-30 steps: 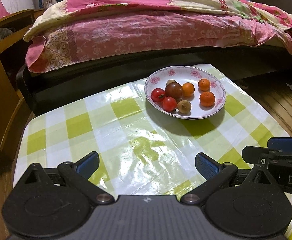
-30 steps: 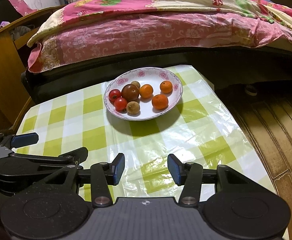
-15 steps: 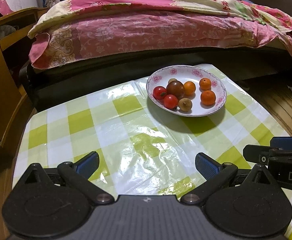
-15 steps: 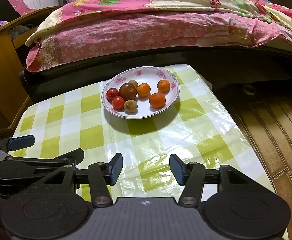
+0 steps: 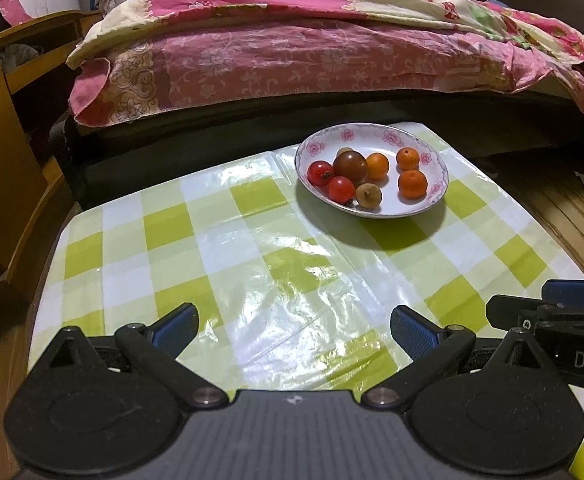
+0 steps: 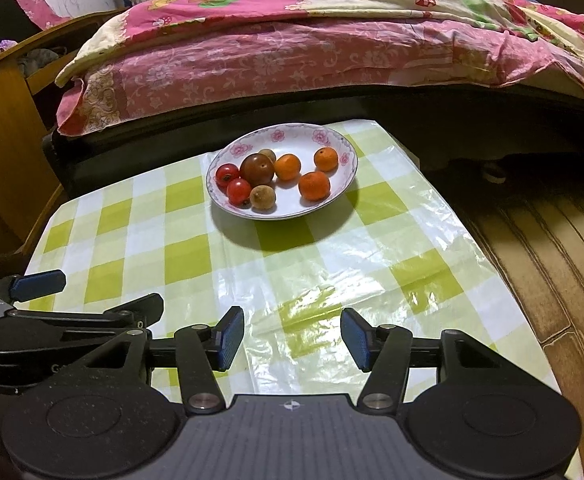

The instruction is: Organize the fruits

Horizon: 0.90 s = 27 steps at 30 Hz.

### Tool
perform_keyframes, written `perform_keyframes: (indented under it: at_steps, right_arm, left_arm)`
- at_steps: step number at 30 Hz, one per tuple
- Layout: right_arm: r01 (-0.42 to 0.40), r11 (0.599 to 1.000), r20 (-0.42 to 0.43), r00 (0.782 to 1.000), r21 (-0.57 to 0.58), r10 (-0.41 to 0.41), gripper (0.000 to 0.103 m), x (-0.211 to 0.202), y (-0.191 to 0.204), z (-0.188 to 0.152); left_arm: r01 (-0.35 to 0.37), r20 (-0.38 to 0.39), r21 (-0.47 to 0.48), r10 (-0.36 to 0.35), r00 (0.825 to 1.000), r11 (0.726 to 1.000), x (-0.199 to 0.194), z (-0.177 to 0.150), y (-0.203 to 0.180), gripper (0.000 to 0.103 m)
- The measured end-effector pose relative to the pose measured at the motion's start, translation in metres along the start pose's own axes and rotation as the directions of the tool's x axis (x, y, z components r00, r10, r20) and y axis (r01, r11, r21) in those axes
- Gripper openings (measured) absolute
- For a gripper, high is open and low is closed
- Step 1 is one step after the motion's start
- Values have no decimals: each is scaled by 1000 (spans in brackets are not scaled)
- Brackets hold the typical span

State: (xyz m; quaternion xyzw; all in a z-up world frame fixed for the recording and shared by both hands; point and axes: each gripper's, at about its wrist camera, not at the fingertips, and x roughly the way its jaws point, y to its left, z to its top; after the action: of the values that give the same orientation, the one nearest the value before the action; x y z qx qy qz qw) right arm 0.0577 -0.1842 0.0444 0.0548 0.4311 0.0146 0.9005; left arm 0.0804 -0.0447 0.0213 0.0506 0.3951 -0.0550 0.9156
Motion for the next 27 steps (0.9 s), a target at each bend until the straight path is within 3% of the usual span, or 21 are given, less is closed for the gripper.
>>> perform_keyframes:
  at_steps: [15, 20, 27]
  right_arm:
    - [-15, 999, 7, 1000, 28, 15, 53, -23, 0, -22]
    - [-17, 999, 25, 1000, 37, 16, 55, -32, 1, -27]
    - [4, 999, 18, 1000, 43, -5, 55, -36, -1, -35]
  left_arm:
    - [17, -15, -14, -17, 1000, 1000, -19, -19, -1, 103]
    - [-21, -14, 14, 22, 1000, 1000, -23, -25, -5, 103]
    - [-18, -12, -2, 18, 1000, 1000, -31, -29, -1, 103]
